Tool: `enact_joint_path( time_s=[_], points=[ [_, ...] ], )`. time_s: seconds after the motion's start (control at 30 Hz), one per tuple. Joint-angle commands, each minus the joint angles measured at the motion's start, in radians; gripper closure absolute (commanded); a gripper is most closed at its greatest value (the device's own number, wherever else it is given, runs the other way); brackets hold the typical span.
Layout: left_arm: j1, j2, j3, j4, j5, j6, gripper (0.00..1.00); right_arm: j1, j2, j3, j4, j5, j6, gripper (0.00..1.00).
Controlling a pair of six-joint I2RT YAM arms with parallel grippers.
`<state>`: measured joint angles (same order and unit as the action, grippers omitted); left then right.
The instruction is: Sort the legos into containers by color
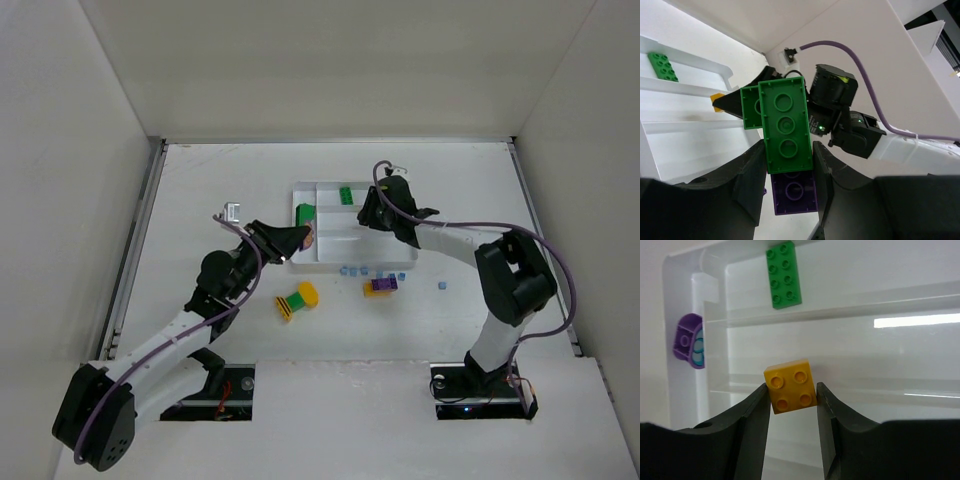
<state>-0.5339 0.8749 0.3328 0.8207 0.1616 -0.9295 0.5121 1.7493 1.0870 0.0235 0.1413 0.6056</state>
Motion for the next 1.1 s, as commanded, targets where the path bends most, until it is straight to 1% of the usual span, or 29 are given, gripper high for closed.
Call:
enact_joint_path(
  time_s=[0.0,0.13,0.2,0.23,0.27,0.33,0.4,0.5,0.6,0.67,0.73,0.8,0.87,0.93,1.07],
  points=[
    [-0.016,-0.002,-0.008,0.060,0.024,-0.011,0.76,0.004,0.016,0.074,-0.027,0.063,-0.063,0.65],
    [-0.027,-0.005,-0.012,0.064,0.023,-0.015,0.76,-0.001,0.038,0.088,-0.017,0.073,-0.070,0.65],
    [-0.025,-0.010,-0.011,0.057,0.026,-0.020,0.76,-0.004,0.044,0.091,-0.010,0.075,-0.072,0.62],
    [-0.024,-0.014,-0.012,0.055,0.029,-0.020,0.76,-0.005,0.047,0.094,-0.007,0.075,-0.072,0.58],
    [-0.024,-0.020,-0.018,0.058,0.030,-0.022,0.76,-0.007,0.049,0.094,-0.004,0.076,-0.073,0.51],
    [-0.027,-0.030,-0.024,0.060,0.026,-0.026,0.76,-0.007,0.041,0.088,0.004,0.072,-0.079,0.43],
    [-0.027,-0.031,-0.025,0.055,0.032,-0.032,0.76,-0.008,0.030,0.079,0.012,0.070,-0.087,0.37],
    [-0.018,-0.043,-0.032,0.055,0.041,-0.040,0.76,-0.004,-0.028,0.047,0.018,0.067,-0.086,0.36],
    [-0.008,-0.048,-0.040,0.060,0.045,-0.060,0.75,0.007,-0.160,-0.034,0.073,0.043,-0.058,0.36],
    [0.002,-0.050,-0.044,0.069,0.067,-0.075,0.75,0.030,-0.259,-0.119,0.188,-0.032,-0.012,0.37],
    [0.010,-0.054,-0.057,0.098,0.064,-0.094,0.75,0.041,-0.338,-0.212,0.364,-0.165,0.041,0.34],
    [0.018,-0.053,-0.058,0.129,0.070,-0.120,0.75,0.041,-0.370,-0.280,0.536,-0.309,0.121,0.31],
    [0.027,-0.050,-0.054,0.144,0.087,-0.143,0.75,0.042,-0.363,-0.320,0.701,-0.420,0.231,0.28],
    [0.024,-0.051,-0.057,0.158,0.089,-0.152,0.75,0.042,-0.327,-0.338,0.836,-0.489,0.336,0.25],
    [0.019,-0.050,-0.058,0.163,0.090,-0.175,0.75,0.042,-0.210,-0.337,1.128,-0.623,0.514,0.19]
  ],
)
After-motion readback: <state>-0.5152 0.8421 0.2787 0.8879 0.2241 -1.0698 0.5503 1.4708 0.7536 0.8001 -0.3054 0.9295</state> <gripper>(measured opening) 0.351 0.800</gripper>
